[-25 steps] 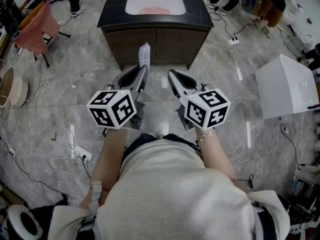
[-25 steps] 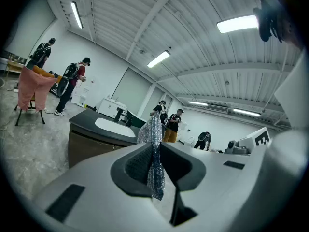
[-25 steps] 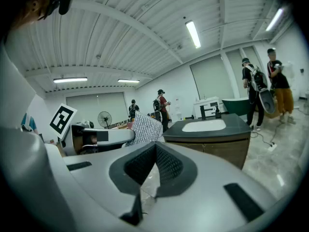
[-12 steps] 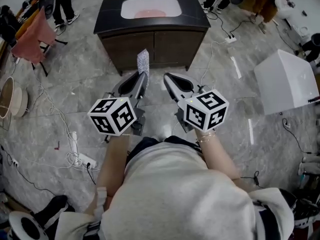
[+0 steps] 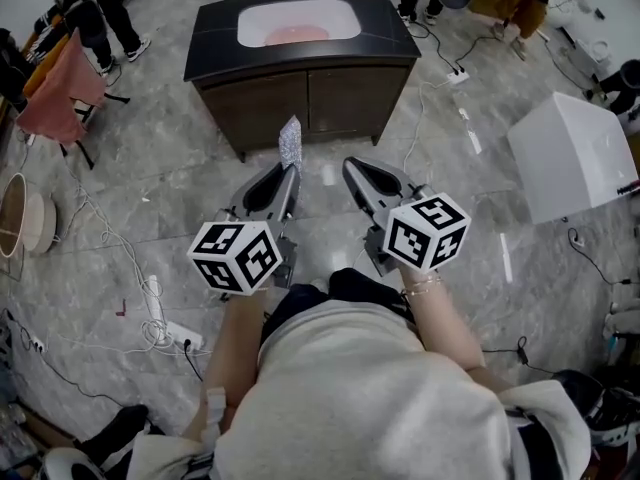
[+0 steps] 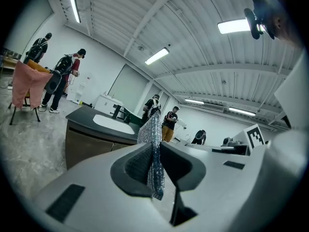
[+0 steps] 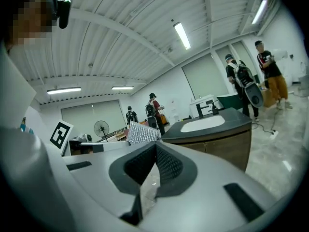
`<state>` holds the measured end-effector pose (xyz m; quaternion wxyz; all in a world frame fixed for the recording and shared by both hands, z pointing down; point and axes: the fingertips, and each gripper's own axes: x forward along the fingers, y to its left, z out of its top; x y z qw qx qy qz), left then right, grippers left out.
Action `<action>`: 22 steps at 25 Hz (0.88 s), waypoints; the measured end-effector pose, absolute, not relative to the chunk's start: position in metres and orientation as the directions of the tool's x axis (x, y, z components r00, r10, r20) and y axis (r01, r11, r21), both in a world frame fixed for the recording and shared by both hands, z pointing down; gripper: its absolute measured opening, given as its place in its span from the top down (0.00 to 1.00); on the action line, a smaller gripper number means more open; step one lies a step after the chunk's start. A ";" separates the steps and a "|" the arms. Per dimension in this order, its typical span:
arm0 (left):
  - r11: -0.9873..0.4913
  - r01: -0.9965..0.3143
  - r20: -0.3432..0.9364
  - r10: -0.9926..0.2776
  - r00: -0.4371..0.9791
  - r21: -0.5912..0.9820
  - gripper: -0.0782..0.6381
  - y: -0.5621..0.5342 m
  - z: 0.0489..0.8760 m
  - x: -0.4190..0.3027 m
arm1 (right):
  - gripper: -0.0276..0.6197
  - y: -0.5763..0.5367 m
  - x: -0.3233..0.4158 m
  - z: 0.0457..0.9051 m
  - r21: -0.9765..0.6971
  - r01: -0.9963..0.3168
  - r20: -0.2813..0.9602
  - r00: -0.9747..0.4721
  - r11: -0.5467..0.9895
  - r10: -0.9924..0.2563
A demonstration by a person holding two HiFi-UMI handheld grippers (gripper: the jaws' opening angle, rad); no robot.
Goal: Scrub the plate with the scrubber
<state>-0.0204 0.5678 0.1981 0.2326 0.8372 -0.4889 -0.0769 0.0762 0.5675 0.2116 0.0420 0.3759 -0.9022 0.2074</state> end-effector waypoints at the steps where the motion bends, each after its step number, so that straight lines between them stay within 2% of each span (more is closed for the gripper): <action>1: -0.413 -0.781 0.103 -0.852 0.513 0.468 0.79 0.570 0.201 -0.022 | 0.95 0.567 0.076 0.213 -0.341 -0.704 0.238 -0.706 0.623 -0.667; 13: -0.387 -0.769 0.135 -0.846 0.516 0.509 0.79 0.549 0.218 -0.031 | 0.95 0.546 0.071 0.230 -0.348 -0.718 0.263 -0.692 0.603 -0.673; 22: -0.376 -0.783 0.147 -0.852 0.502 0.496 0.79 0.470 0.228 -0.027 | 0.95 0.463 0.071 0.244 -0.337 -0.690 0.276 -0.722 0.640 -0.634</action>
